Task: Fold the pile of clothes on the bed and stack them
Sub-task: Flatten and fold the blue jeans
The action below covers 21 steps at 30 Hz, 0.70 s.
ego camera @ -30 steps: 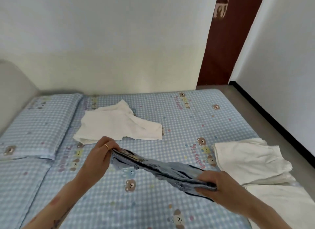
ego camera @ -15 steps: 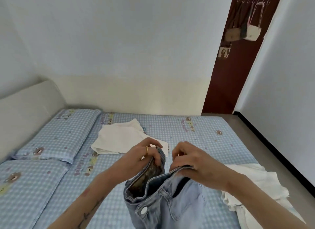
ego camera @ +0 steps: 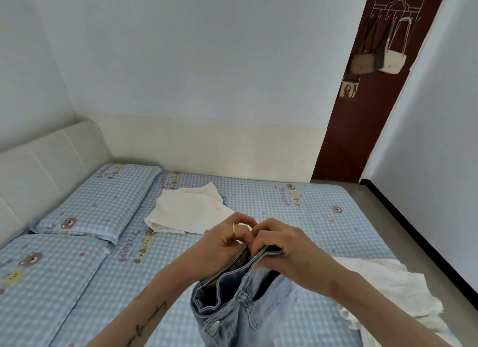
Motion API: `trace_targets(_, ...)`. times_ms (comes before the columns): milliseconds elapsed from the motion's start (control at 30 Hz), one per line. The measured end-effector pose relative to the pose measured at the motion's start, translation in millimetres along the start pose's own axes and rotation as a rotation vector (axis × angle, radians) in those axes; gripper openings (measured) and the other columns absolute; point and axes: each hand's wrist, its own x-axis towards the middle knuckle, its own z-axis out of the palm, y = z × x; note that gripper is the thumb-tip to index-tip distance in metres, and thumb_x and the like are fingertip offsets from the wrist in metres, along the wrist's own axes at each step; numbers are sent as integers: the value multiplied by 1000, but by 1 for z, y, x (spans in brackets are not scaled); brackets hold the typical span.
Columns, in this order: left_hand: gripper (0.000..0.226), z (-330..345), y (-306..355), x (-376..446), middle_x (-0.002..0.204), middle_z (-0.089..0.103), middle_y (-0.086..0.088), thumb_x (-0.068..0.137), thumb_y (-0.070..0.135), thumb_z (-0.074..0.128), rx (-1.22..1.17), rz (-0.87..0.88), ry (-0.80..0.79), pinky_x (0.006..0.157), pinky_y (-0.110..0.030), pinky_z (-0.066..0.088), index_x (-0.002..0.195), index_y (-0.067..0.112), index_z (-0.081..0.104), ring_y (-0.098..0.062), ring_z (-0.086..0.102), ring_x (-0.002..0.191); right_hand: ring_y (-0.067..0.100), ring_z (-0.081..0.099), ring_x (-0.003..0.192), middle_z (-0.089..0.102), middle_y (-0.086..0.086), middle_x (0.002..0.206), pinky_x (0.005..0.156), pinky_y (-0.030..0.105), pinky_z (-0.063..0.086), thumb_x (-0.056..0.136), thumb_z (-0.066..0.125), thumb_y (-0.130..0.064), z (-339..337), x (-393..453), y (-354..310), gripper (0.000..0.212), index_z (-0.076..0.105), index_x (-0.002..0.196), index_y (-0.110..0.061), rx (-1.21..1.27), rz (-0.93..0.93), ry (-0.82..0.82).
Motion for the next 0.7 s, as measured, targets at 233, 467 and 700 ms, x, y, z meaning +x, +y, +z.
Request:
trace_targets(233, 36, -4, -16, -54, 133, 37, 22, 77, 51, 66, 101, -106, 189, 87, -20, 45, 104, 33, 52, -1, 49, 119, 4, 53, 84, 52, -16, 93, 71, 12, 40, 80, 74, -20, -12, -5, 4, 27, 54, 81, -38, -26, 53, 150)
trace_targets(467, 36, 10, -35, -54, 116, 42, 34, 73, 33, 78, 210, -117, 351, 77, -2, 37, 88, 42, 46, 11, 50, 101, 7, 54, 82, 52, -16, 91, 70, 11, 41, 79, 75, -23, -16, -3, 12, 26, 54, 81, -38, -16, 55, 183)
trace_targets(700, 30, 3, -34, -40, 70, 52, 3, 71, 38, 73, -28, -97, 323, 62, -22, 39, 74, 29, 45, -9, 44, 64, 2, 45, 70, 47, -16, 81, 63, 14, 38, 79, 72, -41, -17, -21, 31, 34, 45, 100, -43, -17, 225, 135)
